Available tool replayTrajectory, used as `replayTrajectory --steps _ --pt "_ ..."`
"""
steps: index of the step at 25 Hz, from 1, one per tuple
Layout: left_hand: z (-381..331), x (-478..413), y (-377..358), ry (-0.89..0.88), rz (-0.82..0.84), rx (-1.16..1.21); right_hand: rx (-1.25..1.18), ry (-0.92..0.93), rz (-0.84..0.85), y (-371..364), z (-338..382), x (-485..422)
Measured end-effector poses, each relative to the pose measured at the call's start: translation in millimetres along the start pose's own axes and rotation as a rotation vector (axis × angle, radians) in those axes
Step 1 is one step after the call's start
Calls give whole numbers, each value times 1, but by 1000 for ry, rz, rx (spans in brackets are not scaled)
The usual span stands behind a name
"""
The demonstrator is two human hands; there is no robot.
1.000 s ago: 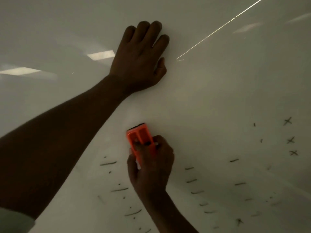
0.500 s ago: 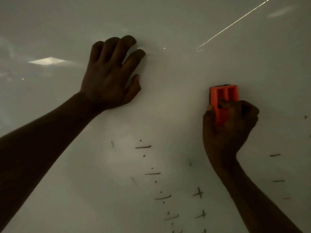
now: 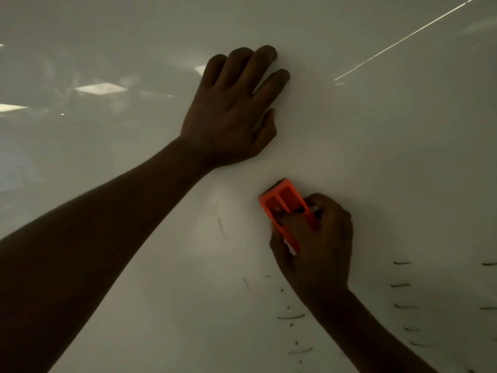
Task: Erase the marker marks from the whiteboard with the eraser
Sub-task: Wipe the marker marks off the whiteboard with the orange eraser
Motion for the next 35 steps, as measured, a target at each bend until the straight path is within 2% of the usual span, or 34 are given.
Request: replayTrajectory --steps 1,2,5,6,8,12,14,15,17,20,22,25,26,28,29,30,32,33,35 --pt "0 0 0 1 -3 6 -7 -33 -46 -10 11 -8" --pt "-1 1 0 0 -6 13 -2 10 -41 -24 28 -3" --pt "1 2 1 3 1 24 -36 306 191 -60 71 70" --pt "1 2 1 3 1 29 -32 364 261 -60 68 96" --pt "1 3 0 -2 -8 30 -17 358 309 -43 41 111" --pt "1 3 -6 7 -36 20 65 295 124 9 -10 27" --pt "1 3 -8 13 -44 22 49 131 -53 11 -11 -15" --pt "2 4 -8 14 -46 22 20 91 -88 -1 -3 -17" --pt "1 5 -7 3 -43 19 -46 150 33 -30 22 21" --pt "1 4 -4 0 -41 36 -42 340 335 -42 27 128" --pt "2 4 -3 4 -33 43 -53 275 424 -21 -1 144" --pt "-1 7 -2 3 -13 15 33 311 282 16 -36 88" --pt "-3 5 -1 13 2 -3 49 250 212 23 -41 57" --pt "-21 -11 -1 26 31 -7 68 4 -16 17 -31 16" --pt "-37 -23 -2 -8 42 15 55 -52 -71 3 -16 16" --pt "-60 -35 -2 -76 41 52 25 -30 -40 -13 3 28" --pt "-113 -47 -1 -245 23 139 -11 190 162 -31 26 80" --pt "-137 -47 -1 -330 24 177 7 255 244 -26 18 104" --pt "-163 -36 -1 -438 40 190 5 190 294 9 -21 117"
Point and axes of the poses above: each hand's wrist, its own x-axis away from the middle knuckle, its own y-axis out of the back of the hand, z = x × y, the point moved 4 cm from there along -x, towards the middle knuckle, and after that the axes turned 10 degrees about -x, right-handed, at the moved point
